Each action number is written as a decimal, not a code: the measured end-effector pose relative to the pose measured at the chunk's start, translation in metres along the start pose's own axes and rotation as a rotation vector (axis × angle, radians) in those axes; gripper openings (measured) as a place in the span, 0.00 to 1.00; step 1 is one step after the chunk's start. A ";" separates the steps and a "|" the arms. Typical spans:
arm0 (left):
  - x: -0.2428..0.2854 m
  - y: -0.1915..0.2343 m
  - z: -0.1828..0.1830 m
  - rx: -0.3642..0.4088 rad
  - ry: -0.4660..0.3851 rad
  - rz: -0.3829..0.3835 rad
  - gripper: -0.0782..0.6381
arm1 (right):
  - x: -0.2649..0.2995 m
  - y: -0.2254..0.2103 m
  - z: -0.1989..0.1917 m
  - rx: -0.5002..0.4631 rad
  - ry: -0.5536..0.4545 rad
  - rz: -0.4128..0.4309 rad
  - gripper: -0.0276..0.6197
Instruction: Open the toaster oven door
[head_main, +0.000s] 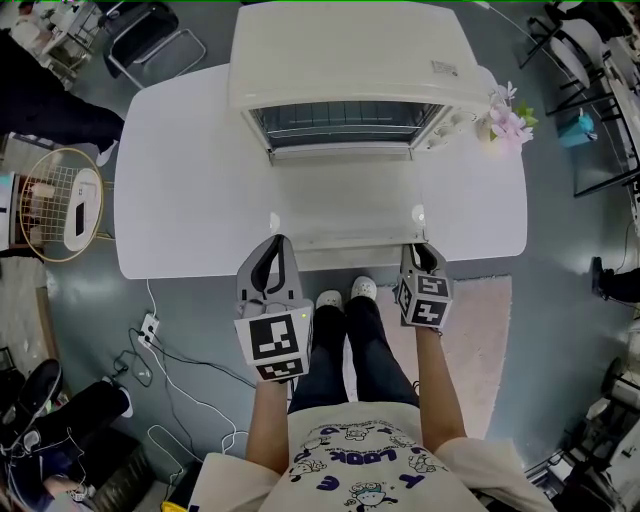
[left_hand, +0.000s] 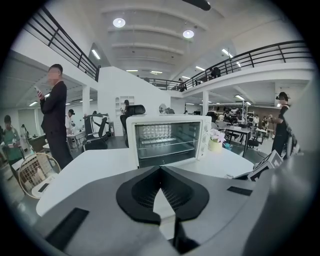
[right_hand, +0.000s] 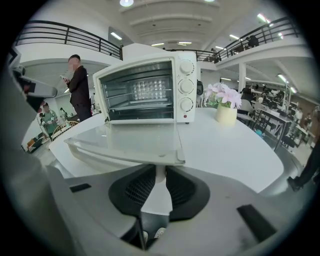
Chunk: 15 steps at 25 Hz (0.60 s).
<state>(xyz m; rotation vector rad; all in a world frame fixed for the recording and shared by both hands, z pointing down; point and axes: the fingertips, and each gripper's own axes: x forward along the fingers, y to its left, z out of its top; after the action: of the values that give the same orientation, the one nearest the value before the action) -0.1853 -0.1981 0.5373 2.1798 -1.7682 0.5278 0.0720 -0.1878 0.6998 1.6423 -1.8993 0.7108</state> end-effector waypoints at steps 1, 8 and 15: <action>0.001 0.000 -0.002 -0.001 0.003 0.001 0.12 | 0.002 0.000 -0.002 0.001 0.001 0.001 0.14; 0.008 -0.004 -0.017 -0.006 0.031 0.007 0.12 | 0.018 -0.003 -0.020 -0.010 0.005 -0.004 0.14; 0.009 -0.006 -0.022 -0.012 0.043 0.017 0.12 | 0.019 -0.002 -0.020 -0.017 -0.011 0.003 0.14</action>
<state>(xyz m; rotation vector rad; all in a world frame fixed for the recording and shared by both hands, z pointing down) -0.1800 -0.1955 0.5612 2.1309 -1.7650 0.5626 0.0724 -0.1878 0.7271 1.6360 -1.9108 0.6865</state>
